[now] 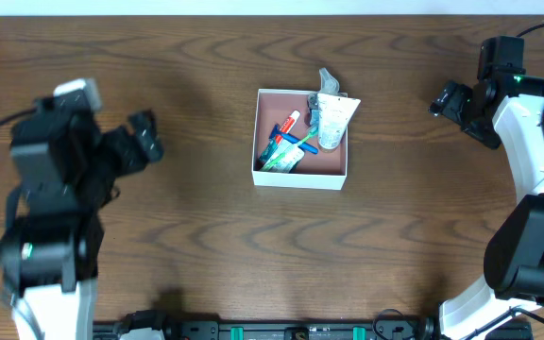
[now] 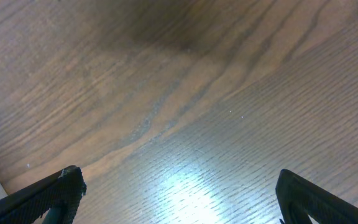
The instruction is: Pack container
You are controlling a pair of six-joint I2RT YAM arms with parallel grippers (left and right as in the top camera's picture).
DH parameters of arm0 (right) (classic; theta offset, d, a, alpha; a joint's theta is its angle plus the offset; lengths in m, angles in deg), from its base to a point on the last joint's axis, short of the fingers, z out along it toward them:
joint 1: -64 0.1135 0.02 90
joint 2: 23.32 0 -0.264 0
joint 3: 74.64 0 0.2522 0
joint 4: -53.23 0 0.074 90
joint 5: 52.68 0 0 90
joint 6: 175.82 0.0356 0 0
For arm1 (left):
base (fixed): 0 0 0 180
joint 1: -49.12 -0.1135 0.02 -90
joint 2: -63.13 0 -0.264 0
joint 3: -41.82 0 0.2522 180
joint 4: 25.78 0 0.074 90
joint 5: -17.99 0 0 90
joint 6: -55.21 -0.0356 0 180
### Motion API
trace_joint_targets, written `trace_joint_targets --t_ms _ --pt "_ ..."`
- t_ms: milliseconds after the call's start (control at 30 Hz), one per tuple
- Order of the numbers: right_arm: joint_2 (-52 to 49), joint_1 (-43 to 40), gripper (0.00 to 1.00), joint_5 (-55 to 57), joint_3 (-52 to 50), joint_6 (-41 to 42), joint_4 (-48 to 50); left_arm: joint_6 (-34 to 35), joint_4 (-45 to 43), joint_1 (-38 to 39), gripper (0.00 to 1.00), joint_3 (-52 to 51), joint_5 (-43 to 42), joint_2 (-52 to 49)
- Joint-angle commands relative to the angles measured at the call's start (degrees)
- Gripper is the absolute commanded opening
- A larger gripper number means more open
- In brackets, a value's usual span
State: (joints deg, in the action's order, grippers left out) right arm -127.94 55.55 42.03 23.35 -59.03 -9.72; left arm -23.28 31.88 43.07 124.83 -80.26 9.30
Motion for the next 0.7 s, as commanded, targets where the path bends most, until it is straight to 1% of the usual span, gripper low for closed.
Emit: trace_joint_targets --t_ms 0,67,200,300,433,667 --pt "-0.1 -0.1 0.99 0.4 0.5 0.8 0.0 -1.8 2.7 -0.7 0.98 0.9 6.0 5.8" --pt "-0.1 -0.1 0.99 0.4 0.5 0.8 0.0 -2.5 3.9 -0.9 0.98 0.5 7.5 9.8" --pt "-0.1 -0.1 0.99 0.4 0.5 0.8 0.0 -6.0 3.4 -2.0 0.98 -2.3 7.5 18.3" --pt "-0.1 -0.1 0.99 0.4 0.5 0.8 -0.1 -6.0 0.3 -3.5 0.98 -6.3 7.4 23.6" --pt "-0.1 -0.1 0.99 0.4 0.5 0.8 -0.1 -6.4 -9.2 -4.7 0.98 -16.4 5.2 31.4" --pt "-0.1 -0.1 0.99 0.4 0.5 0.8 -0.1 -6.8 -36.7 -4.7 0.98 -40.2 -0.3 43.1"
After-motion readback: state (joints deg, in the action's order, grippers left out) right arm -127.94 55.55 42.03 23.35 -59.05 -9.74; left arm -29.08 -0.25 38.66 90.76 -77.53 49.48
